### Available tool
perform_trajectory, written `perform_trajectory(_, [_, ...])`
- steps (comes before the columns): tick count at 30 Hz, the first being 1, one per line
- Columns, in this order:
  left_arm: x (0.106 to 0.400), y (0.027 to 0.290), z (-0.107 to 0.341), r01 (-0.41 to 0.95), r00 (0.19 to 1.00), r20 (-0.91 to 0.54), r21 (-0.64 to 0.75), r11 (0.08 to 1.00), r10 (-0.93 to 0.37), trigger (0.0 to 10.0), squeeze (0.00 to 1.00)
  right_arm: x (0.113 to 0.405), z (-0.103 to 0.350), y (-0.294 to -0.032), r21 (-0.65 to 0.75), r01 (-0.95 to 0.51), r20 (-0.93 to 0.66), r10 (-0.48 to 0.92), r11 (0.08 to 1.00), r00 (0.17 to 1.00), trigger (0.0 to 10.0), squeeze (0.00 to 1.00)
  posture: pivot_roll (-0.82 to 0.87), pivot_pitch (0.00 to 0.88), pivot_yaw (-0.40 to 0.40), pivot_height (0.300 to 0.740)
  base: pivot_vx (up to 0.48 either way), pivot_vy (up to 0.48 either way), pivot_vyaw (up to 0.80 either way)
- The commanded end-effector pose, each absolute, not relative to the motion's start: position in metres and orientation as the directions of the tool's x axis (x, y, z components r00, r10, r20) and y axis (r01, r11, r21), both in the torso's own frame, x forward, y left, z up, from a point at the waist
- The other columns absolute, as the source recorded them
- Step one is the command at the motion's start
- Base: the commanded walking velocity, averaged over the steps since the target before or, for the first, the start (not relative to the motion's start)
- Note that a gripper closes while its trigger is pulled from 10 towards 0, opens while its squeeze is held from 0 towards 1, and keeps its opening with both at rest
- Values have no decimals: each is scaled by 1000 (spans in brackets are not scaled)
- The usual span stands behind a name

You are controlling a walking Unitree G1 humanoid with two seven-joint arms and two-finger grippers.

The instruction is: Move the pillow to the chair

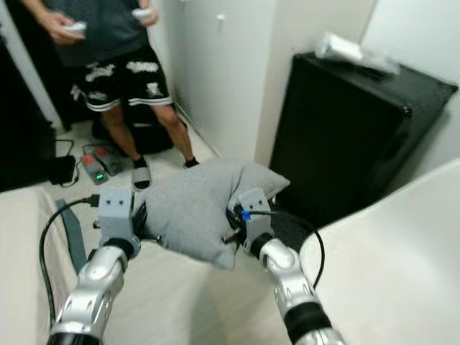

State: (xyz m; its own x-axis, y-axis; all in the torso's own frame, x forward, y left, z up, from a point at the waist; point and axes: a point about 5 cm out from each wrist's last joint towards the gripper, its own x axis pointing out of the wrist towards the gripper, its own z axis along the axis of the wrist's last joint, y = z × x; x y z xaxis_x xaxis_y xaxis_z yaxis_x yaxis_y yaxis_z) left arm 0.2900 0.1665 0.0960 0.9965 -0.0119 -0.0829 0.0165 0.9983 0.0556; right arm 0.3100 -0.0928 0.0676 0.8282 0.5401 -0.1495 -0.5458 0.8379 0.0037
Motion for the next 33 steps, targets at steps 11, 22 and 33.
perform_trajectory(11, [292,161,98,42,998,-55,79,996,-38,10000,0,314,78,-85,-8,-560,-103,556,829,825,10000,0,80,72,-5,740,0,0,-800])
perform_trajectory(22, [297,160,106,9,999,-41,14,1000,-9,10000,0,316,79,-87,5,-548,-101,546,836,832,10000,0,84,74,-10,740,0,0,-800])
perform_trajectory(33, [294,155,102,21,998,-51,-10,1000,-21,10000,0,316,78,-87,4,-551,-101,549,834,830,10000,0,81,64,-11,740,0,0,-800])
